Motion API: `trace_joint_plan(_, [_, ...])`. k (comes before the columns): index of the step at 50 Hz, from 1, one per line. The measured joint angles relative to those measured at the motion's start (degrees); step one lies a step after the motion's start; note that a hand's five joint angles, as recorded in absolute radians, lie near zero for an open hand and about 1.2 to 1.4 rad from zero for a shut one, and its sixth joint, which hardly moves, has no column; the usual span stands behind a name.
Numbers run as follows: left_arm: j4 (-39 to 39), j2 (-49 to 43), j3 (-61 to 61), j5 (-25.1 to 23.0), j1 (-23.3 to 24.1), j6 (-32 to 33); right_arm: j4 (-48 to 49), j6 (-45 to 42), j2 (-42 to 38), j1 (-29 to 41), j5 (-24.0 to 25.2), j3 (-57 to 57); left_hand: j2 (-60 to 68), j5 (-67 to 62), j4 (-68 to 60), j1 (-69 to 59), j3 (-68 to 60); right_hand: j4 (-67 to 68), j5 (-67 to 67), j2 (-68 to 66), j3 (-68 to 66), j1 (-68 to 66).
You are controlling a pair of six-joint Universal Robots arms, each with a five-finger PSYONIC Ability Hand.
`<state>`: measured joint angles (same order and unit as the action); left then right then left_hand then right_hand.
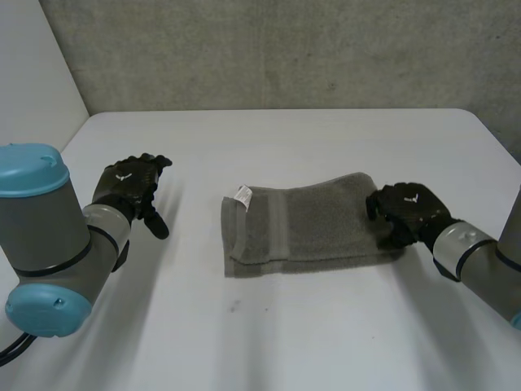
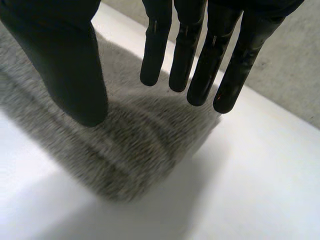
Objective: Fold the towel.
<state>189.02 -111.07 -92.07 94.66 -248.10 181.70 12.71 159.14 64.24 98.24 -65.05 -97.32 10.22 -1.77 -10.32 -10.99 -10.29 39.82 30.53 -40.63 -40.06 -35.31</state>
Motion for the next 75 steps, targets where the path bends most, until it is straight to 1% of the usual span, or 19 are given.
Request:
trace_joint_plan(9, [0.04,-0.17,-0.12,0.0,0.07,-0.03,0.4,-2.62,-1.46,-2.21,0.18,-2.27,0.0,0.0,0.0,0.0,0.0,-3.21,-3.65,3.2,3.2,2.97])
trace_joint_plan(13, [0.04,-0.16,-0.13,0.0,0.08,-0.03,1.17,-3.53,-3.17,-2.61,0.08,-1.93,0.0,0.0,0.0,0.0,0.0,6.64,4.96,-6.63,-7.06,-4.66])
trace_joint_plan(14, [0.04,-0.16,-0.13,0.0,0.08,-0.03,1.57,-3.89,-3.65,-2.67,-0.08,-1.77,0.0,0.0,0.0,0.0,0.0,14.77,12.38,-14.93,-15.31,-10.42])
trace_joint_plan(18, [0.04,-0.17,-0.14,0.0,0.08,-0.03,4.1,-6.16,-4.99,-2.71,-1.79,-1.19,-0.03,0.0,0.11,0.0,0.0,14.77,12.38,-14.93,-15.31,-10.42])
trace_joint_plan(19, [0.04,-0.17,-0.14,0.0,0.08,-0.02,4.96,-7.0,-5.13,-2.65,-2.58,-1.0,-0.04,0.0,0.11,0.0,0.0,28.39,24.44,-26.02,-27.7,-16.84])
trace_joint_plan(25, [0.04,-0.14,-0.14,0.0,0.05,-0.01,7.58,-10.89,-4.8,-1.59,-6.24,0.61,-0.08,0.0,0.11,0.26,0.0,28.51,25.12,-26.02,-27.73,-17.03])
trace_joint_plan(33, [0.03,0.15,-0.14,0.0,0.0,0.0,8.32,-13.71,-2.93,13.84,-8.43,7.27,-0.09,0.0,0.11,0.27,0.0,28.52,25.49,-26.25,-27.84,-17.89])
trace_joint_plan(40, [-0.04,1.25,-0.13,0.06,-0.02,0.02,8.12,-17.06,-7.02,30.66,-7.67,10.41,-0.11,0.0,0.11,0.27,0.0,28.52,25.6,-26.25,-27.84,-17.89])
trace_joint_plan(46, [-0.07,1.96,0.05,0.13,0.08,-0.07,7.64,-22.63,-10.47,36.11,-7.89,9.45,-0.11,0.0,0.11,0.27,0.0,28.52,25.6,-26.25,-27.84,-17.89])
trace_joint_plan(48, [-0.11,2.27,0.55,0.17,0.43,-0.41,7.32,-25.17,-10.87,37.16,-8.51,8.6,-0.11,0.0,0.11,0.27,0.0,21.77,21.92,-20.18,-21.49,-16.57])
trace_joint_plan(50, [-0.15,2.39,1.41,0.18,1.17,-1.17,7.04,-25.53,-9.4,37.05,-9.48,8.06,-0.11,0.0,0.11,0.27,0.0,2.42,3.91,-1.32,-2.31,2.6])
trace_joint_plan(52, [-0.27,2.39,2.67,0.21,2.26,-2.41,6.8,-24.32,-7.05,36.16,-10.72,7.68,-0.11,0.0,0.11,0.27,0.0,-10.1,-8.01,12.45,10.15,14.09])
trace_joint_plan(53, [-0.27,2.39,2.67,0.21,2.26,-2.41,6.8,-24.32,-7.05,36.16,-10.72,7.68,-0.11,0.0,0.11,0.27,0.0,-10.1,-8.01,12.45,10.15,14.09])
trace_joint_plan(54, [-0.43,2.26,4.07,0.26,3.31,-3.82,6.58,-22.22,-4.72,34.91,-11.84,7.32,-0.11,0.0,0.11,0.27,0.0,-23.8,-22.51,24.65,23.85,22.16])
trace_joint_plan(55, [-0.59,2.08,5.19,0.28,4.12,-4.96,6.48,-20.66,-3.26,34.02,-12.41,7.16,-0.11,0.0,0.11,0.27,0.0,-26.12,-25.76,26.98,26.81,22.82])
trace_joint_plan(57, [-0.83,1.76,6.29,0.29,4.84,-6.03,6.42,-19.68,-2.47,33.54,-12.67,7.05,-0.11,0.0,0.11,0.27,0.0,-26.12,-25.76,26.98,26.81,22.82])
trace_joint_plan(65, [-7.77,-5.31,17.53,0.89,11.34,-13.83,0.18,2.49,8.2,22.96,-12.65,8.02,-0.11,0.0,0.11,0.27,0.0,-26.35,-26.78,27.4,27.74,22.82])
trace_joint_plan(68, [-11.87,-9.09,21.95,2.13,13.54,-15.65,-3.9,7.48,7.99,19.97,-10.56,10.1,-0.1,0.0,0.11,0.27,0.0,-26.35,-26.79,27.4,27.74,22.82])
trace_joint_plan(75, [-25.6,-24.02,36.07,11.33,18.87,-19.68,-16.23,12.32,-3.94,15.83,-2.57,21.13,-0.11,0.0,0.11,0.27,0.0,-26.35,-26.92,27.4,27.74,22.82])
